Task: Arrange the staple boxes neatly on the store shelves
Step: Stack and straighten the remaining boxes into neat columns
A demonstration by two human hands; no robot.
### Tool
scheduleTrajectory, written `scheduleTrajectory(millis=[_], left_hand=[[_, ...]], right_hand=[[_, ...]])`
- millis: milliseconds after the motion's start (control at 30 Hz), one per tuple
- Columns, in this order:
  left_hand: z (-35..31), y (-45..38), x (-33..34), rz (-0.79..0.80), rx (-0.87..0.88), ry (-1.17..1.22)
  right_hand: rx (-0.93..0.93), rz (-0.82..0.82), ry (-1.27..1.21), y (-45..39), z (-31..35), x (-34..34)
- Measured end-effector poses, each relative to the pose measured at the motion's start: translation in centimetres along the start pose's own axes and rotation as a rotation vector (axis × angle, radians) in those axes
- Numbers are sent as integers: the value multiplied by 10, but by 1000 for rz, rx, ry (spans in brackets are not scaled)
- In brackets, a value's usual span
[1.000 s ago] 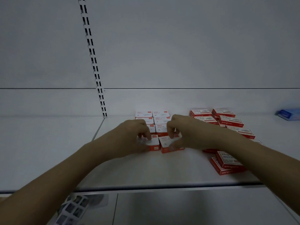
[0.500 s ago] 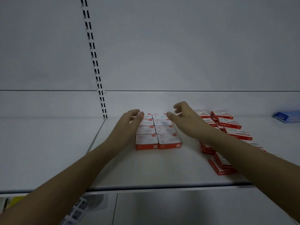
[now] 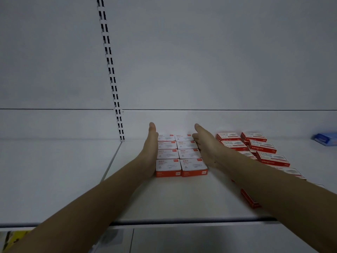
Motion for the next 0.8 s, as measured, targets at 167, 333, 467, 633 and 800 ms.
scheduleTrajectory(millis=[167, 333, 467, 633, 800], left_hand=[[-3, -1, -1, 9, 26, -26], [-2, 0, -3, 17, 30, -98], [-5, 3, 0, 24, 38, -164], [-6, 2, 2, -2, 31, -145], [-5, 0, -2, -88, 54, -91]], right_hand=[[7, 39, 20, 4, 1, 1], [15, 52, 35, 5, -1, -2], [51, 39, 62, 0, -7, 0], [47, 69, 58, -4, -6, -3], [-29, 91, 171, -7, 7, -15]])
Point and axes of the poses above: each hand's wrist, its own y-axis away from the middle knuckle, its own x-axis out of the palm, z = x × y, the point moved 5 cm from there along -y, towards the middle knuckle, and after that the axes turned 6 degrees about z, right-handed, at the moved point
